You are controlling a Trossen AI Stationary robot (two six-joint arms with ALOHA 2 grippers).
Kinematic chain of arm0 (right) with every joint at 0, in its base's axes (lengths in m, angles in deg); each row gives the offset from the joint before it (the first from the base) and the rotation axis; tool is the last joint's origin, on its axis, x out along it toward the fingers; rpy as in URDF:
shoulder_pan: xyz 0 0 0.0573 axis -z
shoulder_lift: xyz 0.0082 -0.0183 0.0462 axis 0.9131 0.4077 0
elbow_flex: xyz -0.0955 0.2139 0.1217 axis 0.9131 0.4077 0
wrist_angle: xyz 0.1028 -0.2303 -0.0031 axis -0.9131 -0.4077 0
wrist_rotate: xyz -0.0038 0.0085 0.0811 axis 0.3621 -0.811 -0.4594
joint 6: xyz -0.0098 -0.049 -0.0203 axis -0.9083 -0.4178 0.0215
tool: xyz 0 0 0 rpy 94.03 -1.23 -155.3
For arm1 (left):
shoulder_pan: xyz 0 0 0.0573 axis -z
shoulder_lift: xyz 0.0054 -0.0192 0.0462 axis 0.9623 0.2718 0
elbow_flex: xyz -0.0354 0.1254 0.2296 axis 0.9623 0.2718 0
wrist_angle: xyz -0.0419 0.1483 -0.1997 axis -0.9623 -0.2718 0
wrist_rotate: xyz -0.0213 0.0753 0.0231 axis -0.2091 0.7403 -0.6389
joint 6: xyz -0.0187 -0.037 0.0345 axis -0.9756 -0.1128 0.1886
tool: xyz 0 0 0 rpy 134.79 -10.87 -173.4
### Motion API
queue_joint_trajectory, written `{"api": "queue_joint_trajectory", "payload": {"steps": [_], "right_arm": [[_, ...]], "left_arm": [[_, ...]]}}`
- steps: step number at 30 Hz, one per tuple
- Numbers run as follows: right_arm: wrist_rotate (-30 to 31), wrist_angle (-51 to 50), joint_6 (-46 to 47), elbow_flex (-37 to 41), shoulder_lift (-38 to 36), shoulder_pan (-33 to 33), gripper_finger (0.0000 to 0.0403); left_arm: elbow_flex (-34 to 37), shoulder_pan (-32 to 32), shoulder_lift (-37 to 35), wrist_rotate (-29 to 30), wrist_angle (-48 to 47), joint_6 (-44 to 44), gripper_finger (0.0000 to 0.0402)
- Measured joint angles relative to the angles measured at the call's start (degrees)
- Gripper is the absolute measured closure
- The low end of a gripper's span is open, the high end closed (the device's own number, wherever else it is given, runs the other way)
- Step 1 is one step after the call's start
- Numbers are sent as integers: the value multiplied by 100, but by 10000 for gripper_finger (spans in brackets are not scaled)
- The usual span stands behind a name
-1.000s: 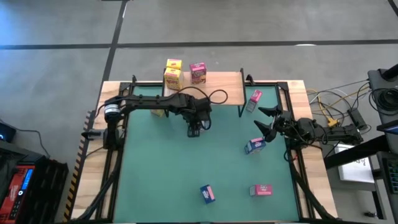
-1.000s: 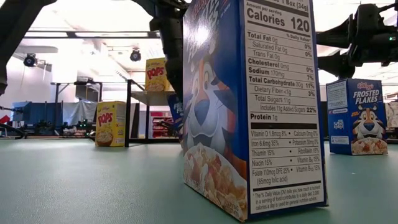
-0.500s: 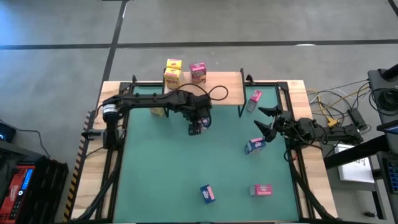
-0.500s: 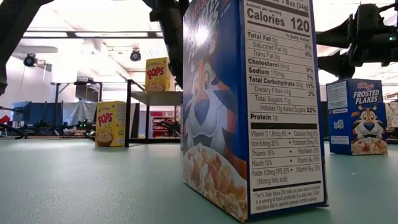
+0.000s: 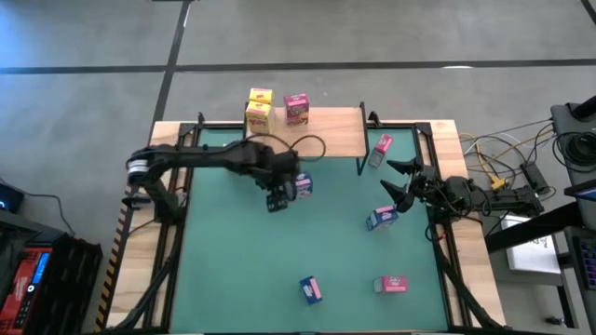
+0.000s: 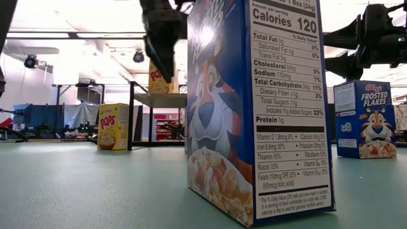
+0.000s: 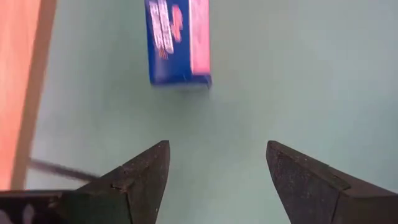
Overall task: Stack cereal on shelf
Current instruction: Move the yellow cereal box on the table
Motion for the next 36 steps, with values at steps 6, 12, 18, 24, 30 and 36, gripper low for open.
{"api": "queue_joint_trajectory", "payload": {"steps": [6, 12, 18, 24, 30, 36], "right_arm": [[-1, -2, 0, 1, 0, -1, 19], [1, -4, 0, 1, 0, -1, 19], [1, -7, 0, 2, 0, -1, 19], [1, -7, 0, -1, 0, 2, 19], [1, -7, -2, 0, 0, 2, 19], [1, -7, -1, 2, 0, 1, 19]], "left_arm": [[978, 606, -649, 286, 156, -1423, 151], [2071, 1523, -1405, 1236, 544, -2064, 151], [2942, 1860, -2428, 2239, 595, -2084, 151], [3449, 1515, -3523, 2392, 559, -743, 151], [3662, 698, -3935, 2689, 578, 1076, 152], [3673, -503, -3776, 2571, 652, 2431, 152]]}}
